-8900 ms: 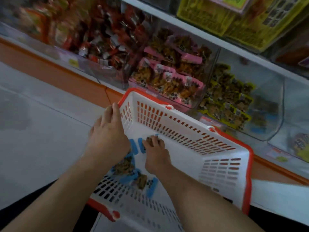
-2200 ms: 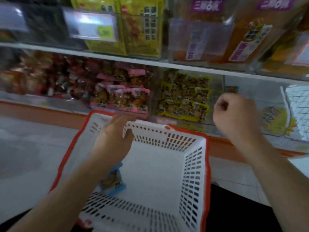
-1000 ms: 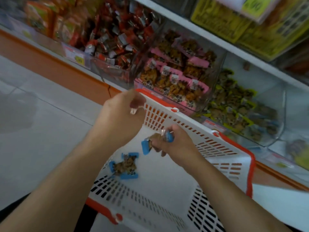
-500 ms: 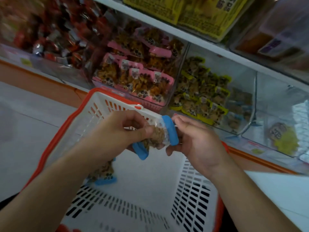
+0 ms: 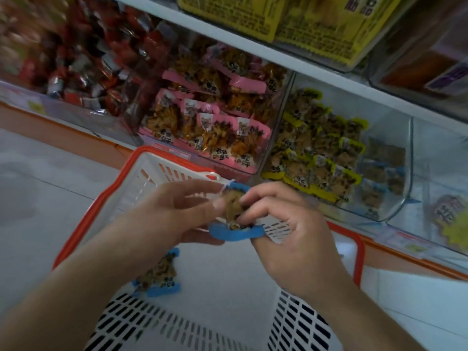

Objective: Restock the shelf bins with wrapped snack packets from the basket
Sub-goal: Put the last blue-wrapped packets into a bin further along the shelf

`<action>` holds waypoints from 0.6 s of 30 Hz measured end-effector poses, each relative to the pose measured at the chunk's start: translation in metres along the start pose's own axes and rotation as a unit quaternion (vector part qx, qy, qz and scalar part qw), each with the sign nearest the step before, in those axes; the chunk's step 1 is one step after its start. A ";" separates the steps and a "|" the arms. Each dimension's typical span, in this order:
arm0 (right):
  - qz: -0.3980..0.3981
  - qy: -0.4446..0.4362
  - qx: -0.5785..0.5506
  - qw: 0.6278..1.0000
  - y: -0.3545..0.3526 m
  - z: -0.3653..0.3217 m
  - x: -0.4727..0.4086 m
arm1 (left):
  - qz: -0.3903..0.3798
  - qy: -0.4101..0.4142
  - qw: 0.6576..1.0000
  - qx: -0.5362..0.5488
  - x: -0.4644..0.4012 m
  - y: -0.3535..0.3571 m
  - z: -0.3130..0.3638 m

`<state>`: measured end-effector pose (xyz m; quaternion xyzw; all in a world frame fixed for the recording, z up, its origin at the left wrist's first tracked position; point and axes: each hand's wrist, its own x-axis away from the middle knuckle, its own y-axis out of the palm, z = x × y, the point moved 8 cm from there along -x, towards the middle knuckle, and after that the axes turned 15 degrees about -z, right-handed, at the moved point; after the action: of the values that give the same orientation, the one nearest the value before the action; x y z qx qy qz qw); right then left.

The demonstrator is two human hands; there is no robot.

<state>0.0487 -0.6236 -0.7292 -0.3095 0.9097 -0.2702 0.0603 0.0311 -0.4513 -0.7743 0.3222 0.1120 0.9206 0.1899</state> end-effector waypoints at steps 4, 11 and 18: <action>0.005 0.032 -0.109 0.993 -0.004 0.009 0.004 | 0.038 0.044 0.993 -0.101 0.003 -0.010 0.008; 0.029 0.081 -0.192 0.978 -0.001 0.016 0.001 | 0.058 0.100 0.987 -0.116 0.004 -0.004 0.019; 0.010 0.124 -0.133 0.983 -0.003 0.016 0.005 | 0.008 0.111 0.986 -0.127 0.000 0.019 0.019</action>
<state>0.0504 -0.6359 -0.7410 -0.2702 0.9408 -0.1827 -0.0919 0.0381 -0.4669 -0.7531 0.1921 0.0119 0.9589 0.2083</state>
